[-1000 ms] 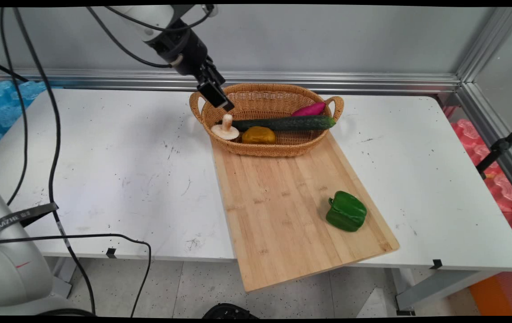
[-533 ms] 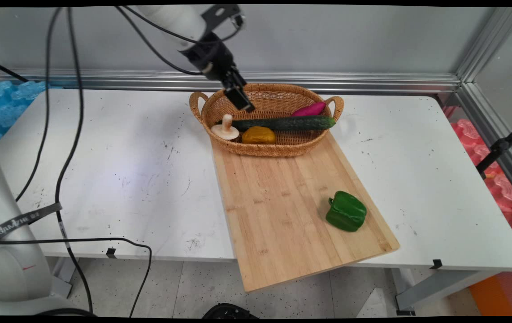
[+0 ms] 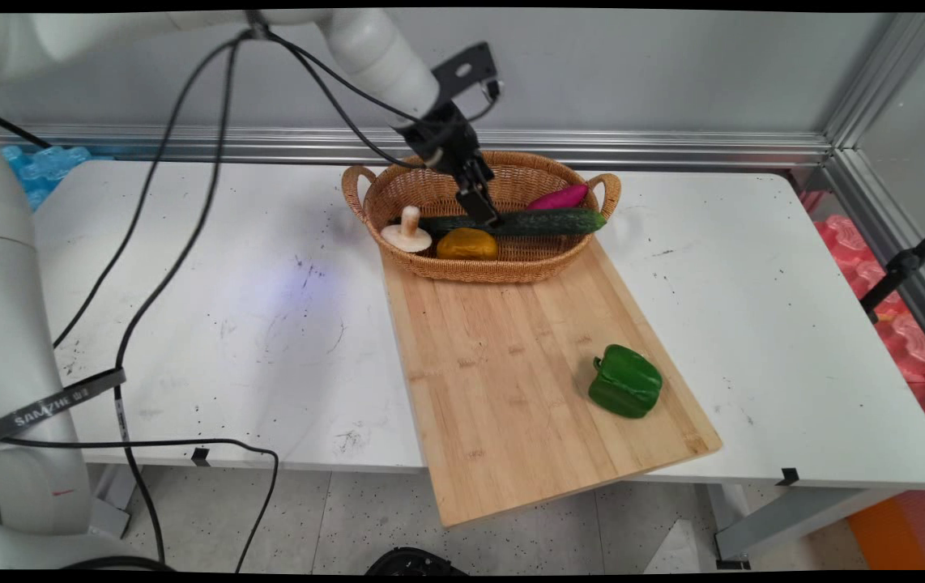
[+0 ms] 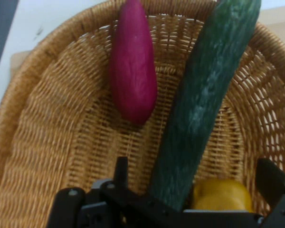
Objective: Pick up the cucumber from the vegetable basket, then place the picked object on the cutting board
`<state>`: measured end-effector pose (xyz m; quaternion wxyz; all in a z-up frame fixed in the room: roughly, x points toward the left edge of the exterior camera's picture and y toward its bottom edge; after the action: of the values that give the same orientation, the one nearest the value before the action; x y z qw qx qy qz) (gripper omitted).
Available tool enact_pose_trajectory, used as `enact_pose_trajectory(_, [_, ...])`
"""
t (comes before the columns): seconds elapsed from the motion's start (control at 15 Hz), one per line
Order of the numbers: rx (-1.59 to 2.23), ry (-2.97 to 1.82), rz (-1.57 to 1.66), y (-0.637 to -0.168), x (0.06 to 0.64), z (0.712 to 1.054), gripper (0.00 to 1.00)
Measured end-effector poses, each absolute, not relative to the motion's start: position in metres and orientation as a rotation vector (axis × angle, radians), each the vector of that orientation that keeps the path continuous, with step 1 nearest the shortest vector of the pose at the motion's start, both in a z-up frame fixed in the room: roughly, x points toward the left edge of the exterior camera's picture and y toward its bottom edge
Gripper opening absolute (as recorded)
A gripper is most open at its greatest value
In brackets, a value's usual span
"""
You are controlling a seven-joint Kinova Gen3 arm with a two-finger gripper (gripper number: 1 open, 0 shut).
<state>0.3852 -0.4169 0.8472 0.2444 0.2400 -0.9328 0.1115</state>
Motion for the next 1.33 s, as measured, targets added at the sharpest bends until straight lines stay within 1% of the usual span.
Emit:
enact_pose_trajectory(0.33, [0.586,-2.579,0.282,-0.435,0.365,0.815,1.00])
enact_pose_trajectory(0.53, [0.552,-2.591,0.281,-0.441,0.357,0.804,1.00])
enact_pose_trajectory(0.6, [0.540,-2.595,0.282,-0.442,0.355,0.802,0.00])
enact_pose_trajectory(1.0, [0.482,-2.609,0.285,-0.444,0.351,0.796,0.00])
enact_pose_trajectory(1.33, [0.424,-2.616,0.296,-0.439,0.352,0.809,0.00])
